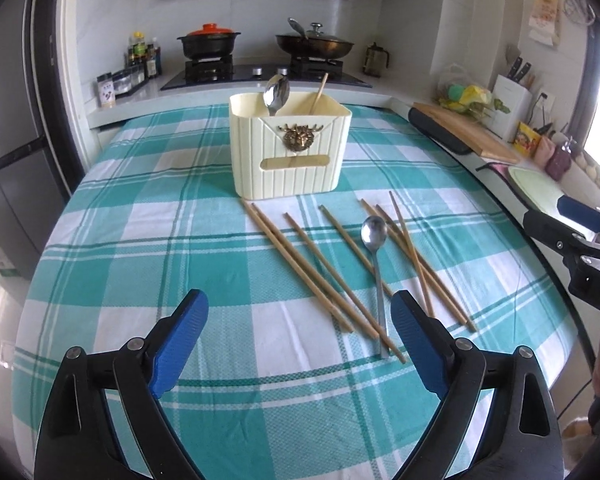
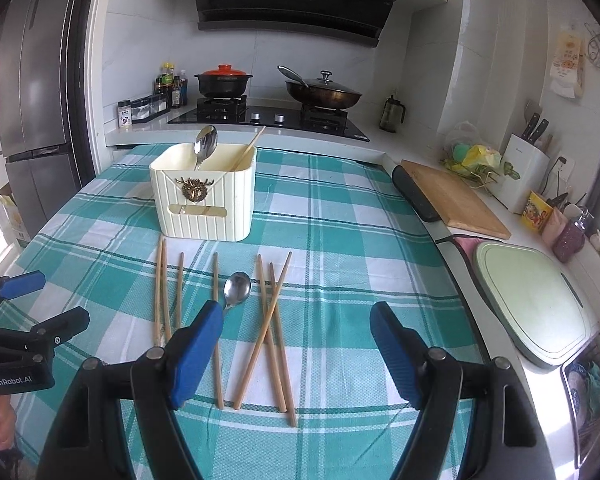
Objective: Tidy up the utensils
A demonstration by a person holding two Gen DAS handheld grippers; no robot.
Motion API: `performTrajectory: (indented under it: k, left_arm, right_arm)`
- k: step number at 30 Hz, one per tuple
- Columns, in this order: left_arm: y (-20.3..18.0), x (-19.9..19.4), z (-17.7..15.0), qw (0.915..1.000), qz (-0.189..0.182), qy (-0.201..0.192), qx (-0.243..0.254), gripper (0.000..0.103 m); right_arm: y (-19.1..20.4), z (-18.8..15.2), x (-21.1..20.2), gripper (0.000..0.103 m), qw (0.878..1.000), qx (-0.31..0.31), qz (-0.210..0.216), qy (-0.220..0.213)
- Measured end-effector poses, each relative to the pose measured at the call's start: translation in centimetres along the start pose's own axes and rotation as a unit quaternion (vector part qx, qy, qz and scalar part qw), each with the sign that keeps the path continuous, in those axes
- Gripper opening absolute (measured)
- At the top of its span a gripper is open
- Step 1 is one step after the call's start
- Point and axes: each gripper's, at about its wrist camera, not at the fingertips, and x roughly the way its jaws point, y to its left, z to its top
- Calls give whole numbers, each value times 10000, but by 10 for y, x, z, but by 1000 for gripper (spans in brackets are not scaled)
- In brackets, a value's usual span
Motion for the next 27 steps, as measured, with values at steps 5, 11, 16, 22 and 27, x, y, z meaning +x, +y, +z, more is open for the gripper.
performTrajectory:
  k: [5,11,16,22,27]
  left_arm:
    - [-2,2,-5,10000,57,4,13,96]
    - [2,20,-18,9988,479,83,86,98]
    - [16,45,-35,9954,895,312,152,98]
    - [27,76,-49,9918,1008,774,114,98]
    - [25,87,-55,9895,1100,924,163,101]
  right_arm:
    - [1,-3,-3,77,10000,-24,-28,-39]
    - [-6,-19,14,78,9999,81,76,-25]
    - [-27,-61,55,78,9987,312,-14,402]
    - [-58,-101,89,78,9926,695,-335,938]
    - [-65,-116,106,78,9892,802,-345,1176]
